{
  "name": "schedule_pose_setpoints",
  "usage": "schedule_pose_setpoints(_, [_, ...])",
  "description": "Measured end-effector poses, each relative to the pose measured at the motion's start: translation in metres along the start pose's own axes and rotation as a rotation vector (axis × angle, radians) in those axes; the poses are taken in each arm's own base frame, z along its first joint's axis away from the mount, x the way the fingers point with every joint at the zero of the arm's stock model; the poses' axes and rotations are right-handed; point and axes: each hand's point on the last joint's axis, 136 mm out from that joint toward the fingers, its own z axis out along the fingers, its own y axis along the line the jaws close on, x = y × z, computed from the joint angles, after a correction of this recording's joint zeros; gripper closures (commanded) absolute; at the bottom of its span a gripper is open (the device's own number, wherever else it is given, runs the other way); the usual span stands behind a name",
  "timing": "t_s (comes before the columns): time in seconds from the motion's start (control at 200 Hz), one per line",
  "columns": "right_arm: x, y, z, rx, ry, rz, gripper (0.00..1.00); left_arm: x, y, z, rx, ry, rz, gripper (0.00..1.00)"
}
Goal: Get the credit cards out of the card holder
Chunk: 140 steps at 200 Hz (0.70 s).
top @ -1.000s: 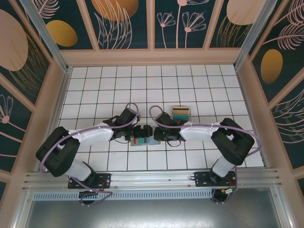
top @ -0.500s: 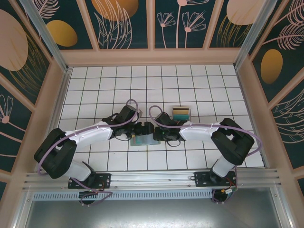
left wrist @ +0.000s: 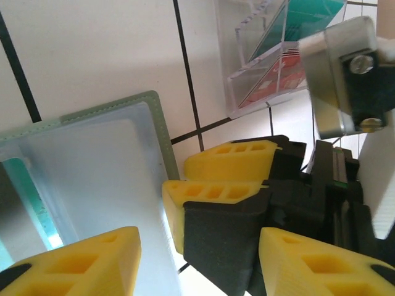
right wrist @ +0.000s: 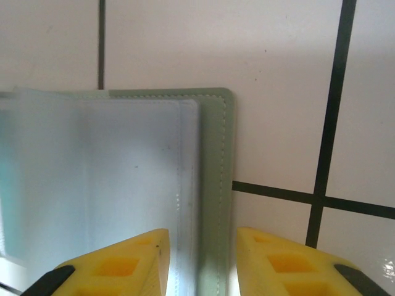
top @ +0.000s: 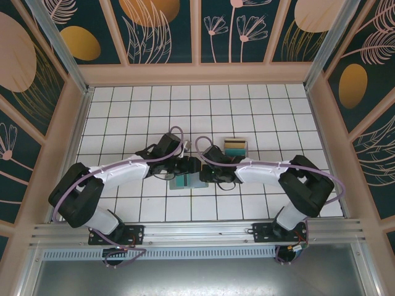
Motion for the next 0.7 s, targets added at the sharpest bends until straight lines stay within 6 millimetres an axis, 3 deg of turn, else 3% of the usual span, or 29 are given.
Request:
schedule_pose_setpoints(0.315, [-0.011,-0.002,-0.008,-0.035,-0.017,0.047,0.69,-0.013,0.011,-0.019,-0.102,-0.102,0.015,0.64])
schedule_pose_setpoints(0.405, [-0.011,0.005,-0.009,-0.075,-0.008,0.05,0.73,-0.022,0.02,-0.03,-0.144,-0.146,0.009,0.75])
schedule_pose_setpoints(0.556, [-0.012,0.022,-0.011,-0.16,0.012,0.048,0.78,-0.027,0.053,-0.042,-0.24,-0.19,-0.038,0.9])
schedule_pose_setpoints(0.611, [-0.012,0.029,-0.011,-0.192,0.022,0.048,0.8,-0.022,0.069,-0.043,-0.279,-0.183,-0.059,0.95])
schedule_pose_setpoints(0.701, [-0.012,0.039,-0.009,-0.236,0.04,0.05,0.8,-0.008,0.088,-0.041,-0.328,-0.156,-0.083,0.96])
